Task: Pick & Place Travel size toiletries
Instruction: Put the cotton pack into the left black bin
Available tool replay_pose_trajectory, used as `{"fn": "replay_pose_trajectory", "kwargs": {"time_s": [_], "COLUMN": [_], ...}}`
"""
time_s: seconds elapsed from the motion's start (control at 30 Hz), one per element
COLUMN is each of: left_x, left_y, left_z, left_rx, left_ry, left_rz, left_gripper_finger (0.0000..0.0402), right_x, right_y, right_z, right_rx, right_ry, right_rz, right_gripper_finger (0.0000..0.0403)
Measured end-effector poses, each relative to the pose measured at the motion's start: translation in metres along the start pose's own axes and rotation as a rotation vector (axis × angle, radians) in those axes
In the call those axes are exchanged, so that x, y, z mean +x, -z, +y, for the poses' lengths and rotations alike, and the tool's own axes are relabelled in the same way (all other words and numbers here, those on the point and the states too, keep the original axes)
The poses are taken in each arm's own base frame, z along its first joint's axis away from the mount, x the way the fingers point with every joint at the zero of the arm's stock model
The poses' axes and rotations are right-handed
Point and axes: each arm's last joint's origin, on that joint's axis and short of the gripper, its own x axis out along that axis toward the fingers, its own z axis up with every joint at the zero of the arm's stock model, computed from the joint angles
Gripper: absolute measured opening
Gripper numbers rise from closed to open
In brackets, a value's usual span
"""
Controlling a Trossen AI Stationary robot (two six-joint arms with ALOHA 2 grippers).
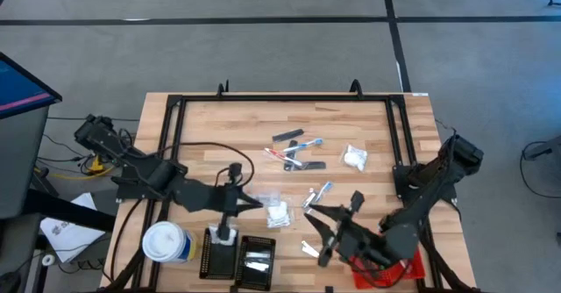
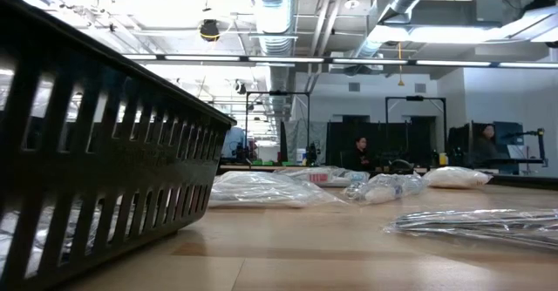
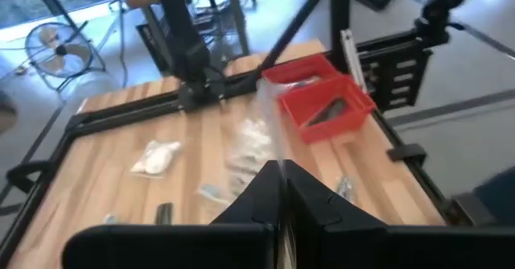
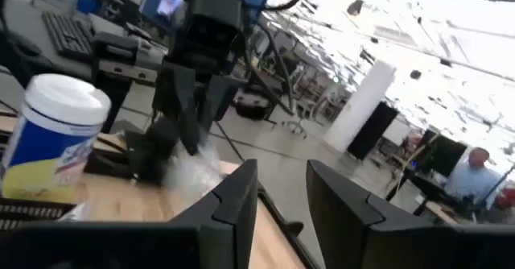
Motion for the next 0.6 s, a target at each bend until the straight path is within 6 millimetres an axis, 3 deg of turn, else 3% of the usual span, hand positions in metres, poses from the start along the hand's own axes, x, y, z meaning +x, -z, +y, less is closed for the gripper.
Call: {"fn": "replay_pose_trajectory", "kwargs": {"time_s": [0.2, 0.4, 0.6], "left_x": [0.005, -0.015, -0.04], "left_y": [-0.012, -0.03, -0.047], "left_z": [-0.012, -0.023, -0.032], "left_rx": [0.049, 0.074, 0.122], "left_ry": [0.015, 0.046, 0.069], "left_rz": [-0.13, -0.303, -0.488], "left_gripper_finger": [0.0, 0.0, 0.0], "right_x": [0.007, 0.003, 0.008], "right_y": [0.0, -0.011, -0.004], "right_z": [-0.004, -0.023, -0.026], "right_rx": [0.069, 0.227, 0.29], "right_ry": [-0.182, -0.476, -0.472], "right_rz": [-0.094, -0.222, -0.382], "right_gripper_finger": [0.01, 0.0079, 0.0069]}}
